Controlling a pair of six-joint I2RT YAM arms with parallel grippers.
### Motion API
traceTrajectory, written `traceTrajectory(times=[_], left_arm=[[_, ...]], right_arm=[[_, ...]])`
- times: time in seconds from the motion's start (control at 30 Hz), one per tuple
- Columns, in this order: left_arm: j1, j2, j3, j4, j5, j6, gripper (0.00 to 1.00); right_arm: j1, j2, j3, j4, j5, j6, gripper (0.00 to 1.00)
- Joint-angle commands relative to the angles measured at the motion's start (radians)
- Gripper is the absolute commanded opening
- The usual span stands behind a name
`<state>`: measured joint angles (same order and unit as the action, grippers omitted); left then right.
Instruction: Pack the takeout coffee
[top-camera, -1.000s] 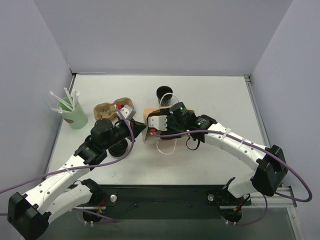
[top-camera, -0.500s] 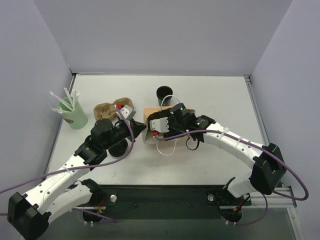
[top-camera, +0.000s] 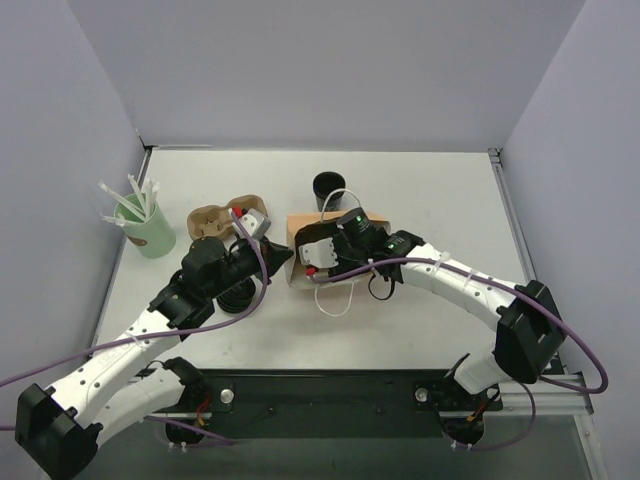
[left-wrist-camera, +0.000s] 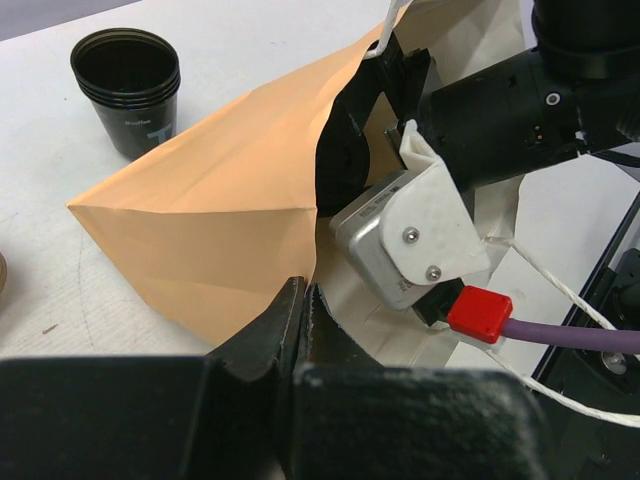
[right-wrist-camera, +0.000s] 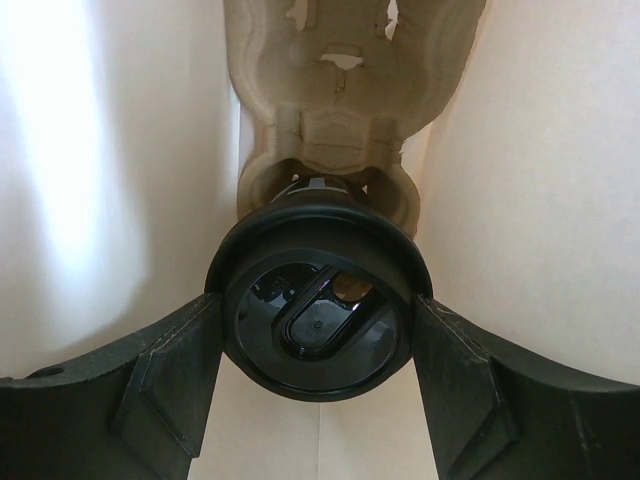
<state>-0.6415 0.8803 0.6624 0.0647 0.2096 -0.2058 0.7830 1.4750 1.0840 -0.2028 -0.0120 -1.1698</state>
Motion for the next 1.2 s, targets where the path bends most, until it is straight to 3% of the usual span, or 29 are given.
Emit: traceTrajectory(times=[0.0, 1.17], left_arm=[[0.003, 0.000, 0.013, 0.050, 0.028, -0.018, 0.00], [0.011, -0.012, -0.007, 0.007, 0.005, -0.061, 0.00]], right_arm=[[-0.008, 0.018, -0.001, 0.036, 0.009, -0.021, 0.36], [-0.036, 0.093, -0.099, 0.322, 0.003, 0.029, 0.37]])
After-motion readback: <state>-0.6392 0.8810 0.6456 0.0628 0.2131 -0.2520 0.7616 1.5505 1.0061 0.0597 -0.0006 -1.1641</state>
